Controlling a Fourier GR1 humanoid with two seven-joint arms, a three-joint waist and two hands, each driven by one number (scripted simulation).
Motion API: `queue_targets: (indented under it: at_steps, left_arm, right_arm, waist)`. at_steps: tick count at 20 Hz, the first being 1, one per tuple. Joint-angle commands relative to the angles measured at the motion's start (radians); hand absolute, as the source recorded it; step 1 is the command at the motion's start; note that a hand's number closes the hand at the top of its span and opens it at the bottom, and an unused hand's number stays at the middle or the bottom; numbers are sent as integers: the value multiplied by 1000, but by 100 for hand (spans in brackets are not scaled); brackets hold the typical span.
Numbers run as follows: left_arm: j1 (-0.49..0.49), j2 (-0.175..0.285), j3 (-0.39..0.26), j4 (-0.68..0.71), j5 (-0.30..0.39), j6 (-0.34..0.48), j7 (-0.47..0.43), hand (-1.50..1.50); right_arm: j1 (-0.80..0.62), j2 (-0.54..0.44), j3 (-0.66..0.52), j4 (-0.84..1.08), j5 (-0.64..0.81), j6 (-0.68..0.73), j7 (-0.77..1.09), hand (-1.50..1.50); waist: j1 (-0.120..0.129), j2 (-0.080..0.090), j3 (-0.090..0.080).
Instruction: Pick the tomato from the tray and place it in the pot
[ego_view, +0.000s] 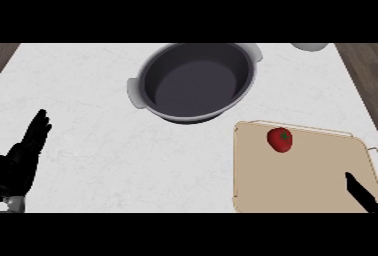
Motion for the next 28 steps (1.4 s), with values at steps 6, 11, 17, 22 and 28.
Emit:
queue_targets:
  at_steps: [6, 11, 17, 22, 28]
  left_arm:
    - [-40, 20, -31, -16, -27, -17, 36, 0]
    - [-67, 16, -58, -36, -35, -27, 57, 0]
    - [-84, 6, -84, -31, -44, -36, 76, 0]
    - [-102, -13, -107, -27, -62, -24, 94, 0]
    - [-116, -12, -112, -31, -65, -23, 137, 0]
  right_arm:
    - [18, 26, 50, 54, 143, 38, 349, -150]
    - [6, 26, 87, 30, 149, 195, 556, -150]
    - [-66, 40, 129, 8, 134, 382, 834, -150]
    - [-180, 46, 138, 13, 148, 499, 1035, -150]
    - [-307, 31, 121, 76, 149, 638, 1162, -150]
  waist:
    - [68, 20, 24]
    - [105, 25, 28]
    - [128, 17, 31]
    - [131, 5, 36]
    - [128, -7, 39]
